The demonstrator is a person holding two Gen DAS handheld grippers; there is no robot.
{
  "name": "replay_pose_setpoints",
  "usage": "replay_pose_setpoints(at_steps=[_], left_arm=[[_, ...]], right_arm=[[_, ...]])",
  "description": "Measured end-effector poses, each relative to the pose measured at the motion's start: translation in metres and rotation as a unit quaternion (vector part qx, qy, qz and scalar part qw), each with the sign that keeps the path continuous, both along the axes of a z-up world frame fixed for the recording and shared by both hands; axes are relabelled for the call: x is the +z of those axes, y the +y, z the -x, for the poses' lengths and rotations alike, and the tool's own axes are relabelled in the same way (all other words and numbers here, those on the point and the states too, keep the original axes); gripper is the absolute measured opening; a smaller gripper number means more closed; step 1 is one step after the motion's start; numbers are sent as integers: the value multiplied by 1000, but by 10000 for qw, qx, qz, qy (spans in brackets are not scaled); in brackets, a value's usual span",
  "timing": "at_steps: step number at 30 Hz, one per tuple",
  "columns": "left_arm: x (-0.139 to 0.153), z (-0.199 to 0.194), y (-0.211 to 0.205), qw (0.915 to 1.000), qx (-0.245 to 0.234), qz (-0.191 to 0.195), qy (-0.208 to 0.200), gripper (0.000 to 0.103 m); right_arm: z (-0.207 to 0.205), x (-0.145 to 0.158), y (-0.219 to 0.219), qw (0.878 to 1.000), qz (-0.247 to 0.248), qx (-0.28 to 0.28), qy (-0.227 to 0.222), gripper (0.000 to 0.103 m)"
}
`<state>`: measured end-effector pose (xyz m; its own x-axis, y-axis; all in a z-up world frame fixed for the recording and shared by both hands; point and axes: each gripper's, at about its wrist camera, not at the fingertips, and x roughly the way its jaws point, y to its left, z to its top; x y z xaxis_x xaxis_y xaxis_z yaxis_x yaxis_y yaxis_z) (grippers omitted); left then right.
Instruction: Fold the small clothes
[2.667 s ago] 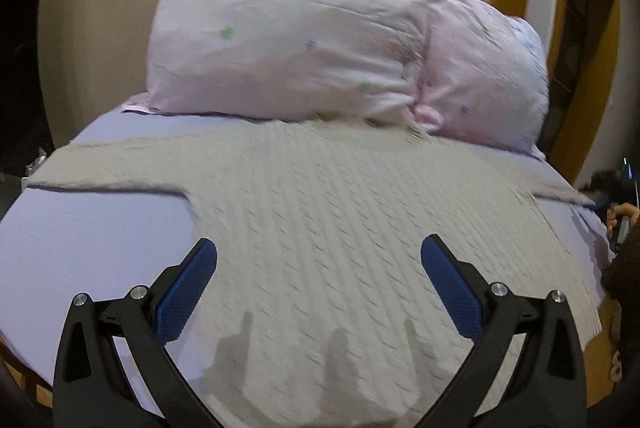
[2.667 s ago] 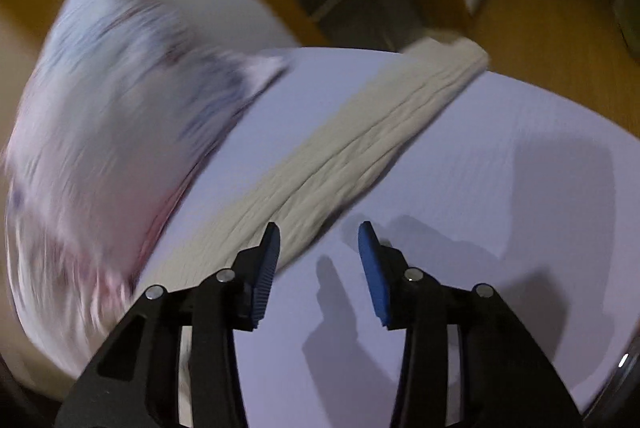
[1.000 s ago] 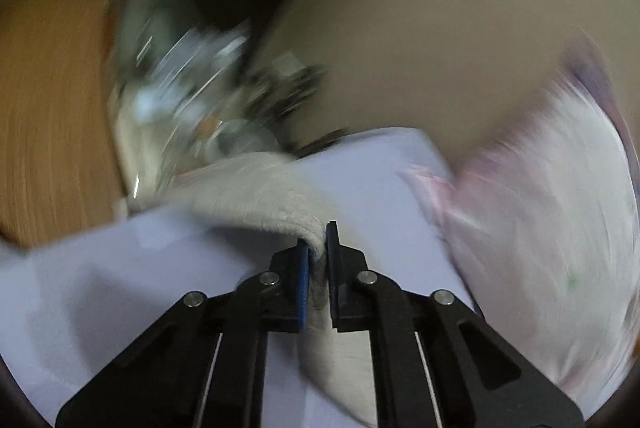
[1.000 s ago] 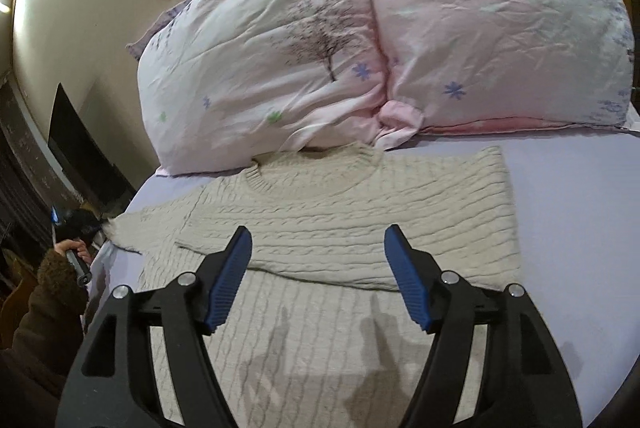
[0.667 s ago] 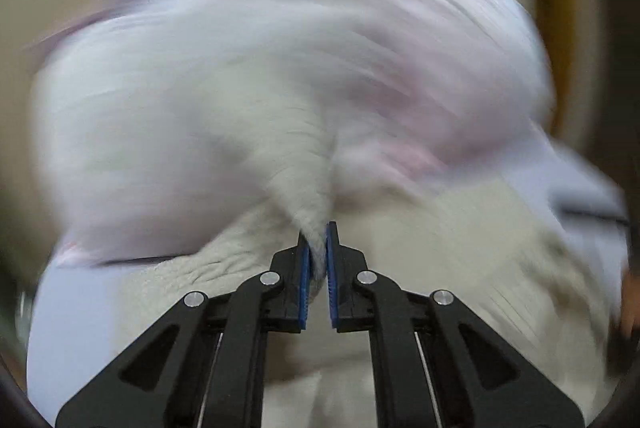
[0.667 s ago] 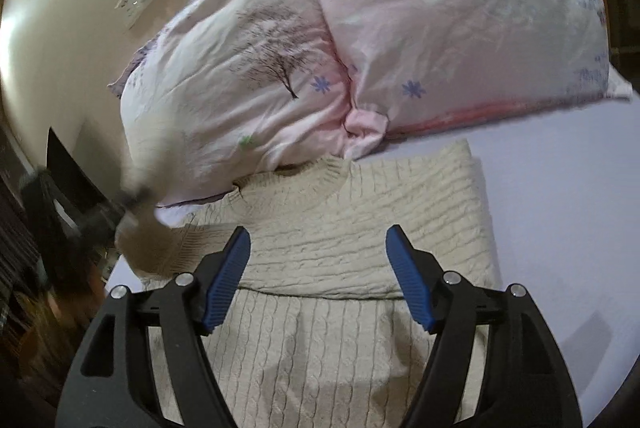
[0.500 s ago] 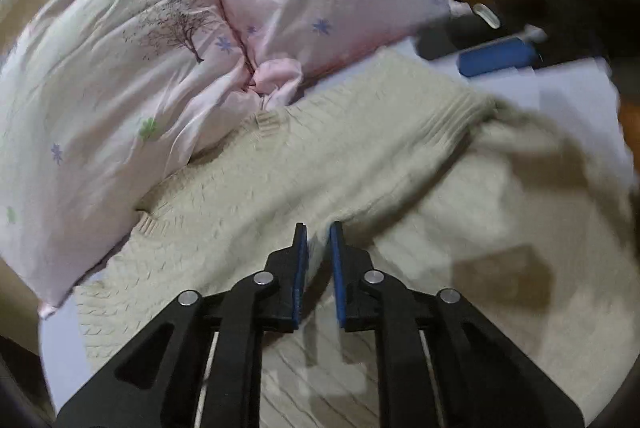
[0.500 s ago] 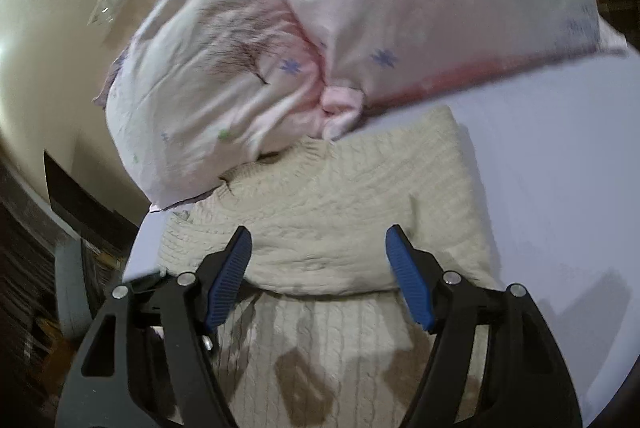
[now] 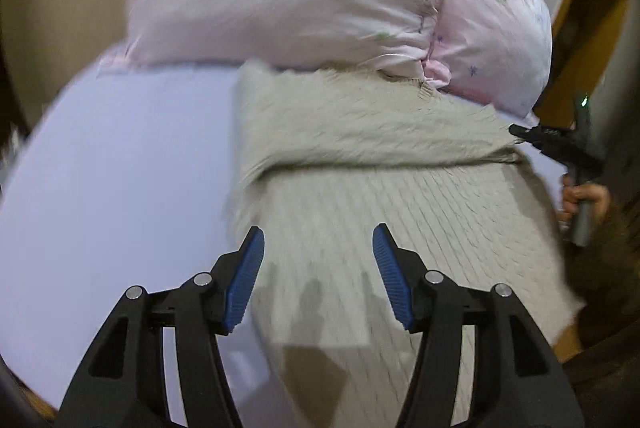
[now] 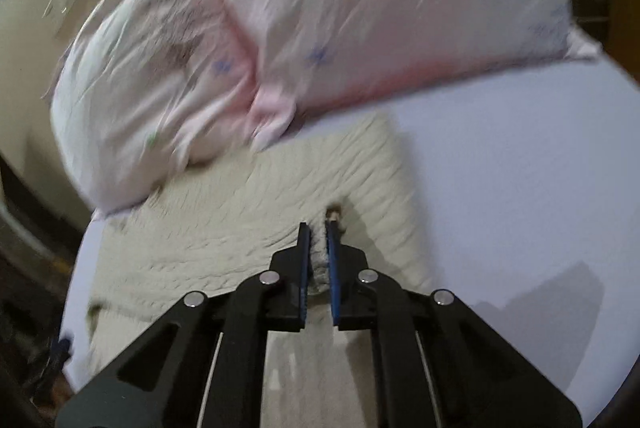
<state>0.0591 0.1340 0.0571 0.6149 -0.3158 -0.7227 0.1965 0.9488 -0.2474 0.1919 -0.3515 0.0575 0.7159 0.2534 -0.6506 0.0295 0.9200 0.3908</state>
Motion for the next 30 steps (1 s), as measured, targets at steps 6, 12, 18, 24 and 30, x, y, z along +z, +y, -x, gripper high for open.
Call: replay_pose_setpoints(at_steps=[6, 12, 18, 24, 30], left_arm=[[-21, 36, 12, 9989, -19, 383, 286, 64], [-38, 63, 4, 9982, -112, 407, 426, 65], [-39, 88, -6, 9985, -211, 381, 318, 63], [-44, 100, -14, 9978, -282, 392, 455, 10], [-17, 82, -15, 9973, -498, 536, 60, 8]], right_arm=[[46, 3, -17, 9989, 32, 221, 413, 62], [135, -14, -51, 9959, -28, 254, 872, 41], [196, -37, -54, 9896, -727, 712, 1014, 26], [217, -56, -43, 9678, -1772, 1498, 974, 10], [200, -12, -56, 9517, -2588, 1650, -71, 7]])
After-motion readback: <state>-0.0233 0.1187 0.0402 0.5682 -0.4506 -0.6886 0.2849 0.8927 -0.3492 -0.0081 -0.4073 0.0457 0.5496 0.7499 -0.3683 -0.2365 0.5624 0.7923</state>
